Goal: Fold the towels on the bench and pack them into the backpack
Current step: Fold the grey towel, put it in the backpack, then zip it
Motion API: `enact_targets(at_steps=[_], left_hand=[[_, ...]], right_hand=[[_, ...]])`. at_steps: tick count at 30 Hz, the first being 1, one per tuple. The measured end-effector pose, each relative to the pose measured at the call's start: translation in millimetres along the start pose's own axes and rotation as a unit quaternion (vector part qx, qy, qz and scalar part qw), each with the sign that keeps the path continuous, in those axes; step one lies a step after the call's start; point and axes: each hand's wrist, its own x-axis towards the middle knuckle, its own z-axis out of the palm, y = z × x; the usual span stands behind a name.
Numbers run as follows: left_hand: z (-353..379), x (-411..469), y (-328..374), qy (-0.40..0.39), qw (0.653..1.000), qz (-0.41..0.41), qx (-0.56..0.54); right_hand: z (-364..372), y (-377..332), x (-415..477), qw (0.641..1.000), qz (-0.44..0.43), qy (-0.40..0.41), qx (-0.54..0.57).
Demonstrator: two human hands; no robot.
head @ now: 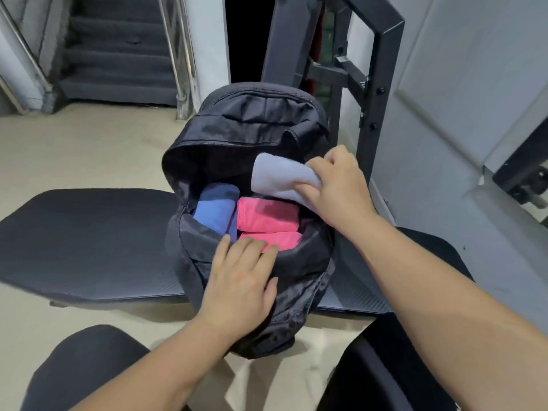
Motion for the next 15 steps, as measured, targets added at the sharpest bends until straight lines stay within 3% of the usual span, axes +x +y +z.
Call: enact_targets(at_steps=[3,8,15], left_hand=[[-0.6,-10.6,-14.1,0.02,1.0,0.001,0.006],[8.4,-27.1,-21.3,0.078,0.995,0.055,-0.017],[17.6,-44.4,-32.1,0.076,0.99,0.114,-0.022]], right_hand=[[-9.9,-8.2,-6.7,0.99,-0.059,-0.115,0.051],[-7.7,-29.2,16.8,0.931,-0.021,-0.336,0.142],[41.8,-52.8,19.3,0.804,-0.08,-0.588,-0.004]])
